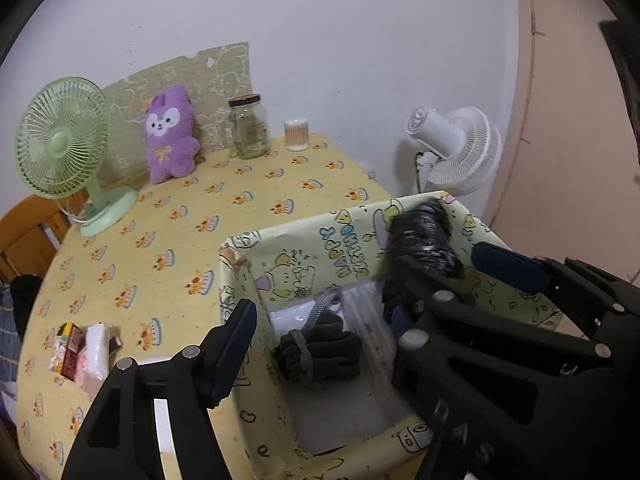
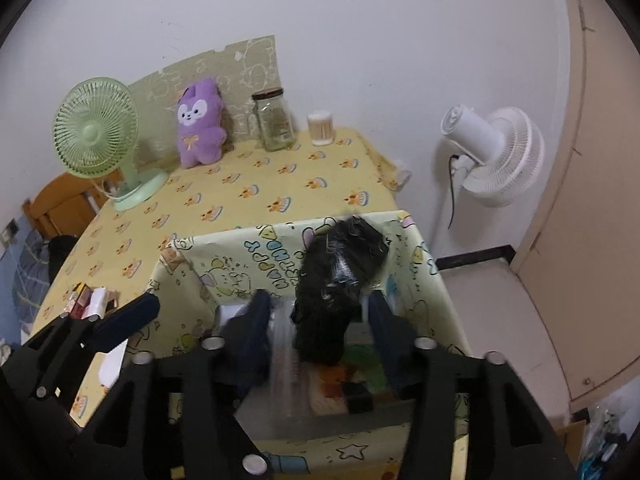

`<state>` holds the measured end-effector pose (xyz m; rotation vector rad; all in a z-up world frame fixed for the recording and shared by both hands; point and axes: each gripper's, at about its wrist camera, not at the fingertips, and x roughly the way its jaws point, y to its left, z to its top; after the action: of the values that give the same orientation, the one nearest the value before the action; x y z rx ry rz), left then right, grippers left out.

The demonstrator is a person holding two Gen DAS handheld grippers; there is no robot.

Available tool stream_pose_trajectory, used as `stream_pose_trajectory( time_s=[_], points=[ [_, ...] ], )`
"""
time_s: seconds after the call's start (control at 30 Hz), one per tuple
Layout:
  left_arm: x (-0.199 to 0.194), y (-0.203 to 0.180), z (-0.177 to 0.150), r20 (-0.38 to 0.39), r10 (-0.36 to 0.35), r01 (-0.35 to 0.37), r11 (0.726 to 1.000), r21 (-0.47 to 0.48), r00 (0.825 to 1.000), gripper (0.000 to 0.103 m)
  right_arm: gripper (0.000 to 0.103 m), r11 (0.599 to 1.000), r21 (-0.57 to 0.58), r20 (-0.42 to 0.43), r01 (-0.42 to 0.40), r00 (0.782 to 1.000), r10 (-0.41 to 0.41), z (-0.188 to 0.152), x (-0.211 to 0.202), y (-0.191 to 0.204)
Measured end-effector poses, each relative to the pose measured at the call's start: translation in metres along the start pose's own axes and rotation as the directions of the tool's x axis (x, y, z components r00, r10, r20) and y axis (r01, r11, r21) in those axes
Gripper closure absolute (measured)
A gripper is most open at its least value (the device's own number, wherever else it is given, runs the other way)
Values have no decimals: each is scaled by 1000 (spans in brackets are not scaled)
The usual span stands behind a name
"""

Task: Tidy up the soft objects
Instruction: 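Lower both bags into the paper box and open both tools, then move both tools back over the white towel and tissue roll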

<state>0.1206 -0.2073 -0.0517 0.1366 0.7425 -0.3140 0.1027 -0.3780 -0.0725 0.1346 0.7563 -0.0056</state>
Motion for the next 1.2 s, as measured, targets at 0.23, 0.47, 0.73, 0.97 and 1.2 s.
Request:
stream_pose_trajectory(
  time_s=[0.23, 0.47, 0.73, 0.97, 1.2],
  points=[
    [-6, 0, -2, -8, -35, 35, 999, 6, 999, 29, 3, 999, 52, -24, -10, 1000, 11, -3, -6, -2],
    [-18, 7, -3, 12, -39, 39, 999, -3, 999, 29, 1, 999, 33, -11, 21, 1000, -21, -2, -17, 9],
    [-38, 19, -3, 46, -37, 37, 999, -4, 998, 29, 0, 999, 25, 17, 37, 999, -38, 0, -32, 24],
    [-55, 36, -5, 73, -28, 29, 1000, -12, 997, 29, 0, 999, 17, 45, 46, 998, -46, 2, -48, 44],
    [-70, 50, -13, 90, -10, 11, 1000, -11, 996, 30, 0, 999, 21, 61, 41, 997, -42, -4, -58, 63]
  ],
)
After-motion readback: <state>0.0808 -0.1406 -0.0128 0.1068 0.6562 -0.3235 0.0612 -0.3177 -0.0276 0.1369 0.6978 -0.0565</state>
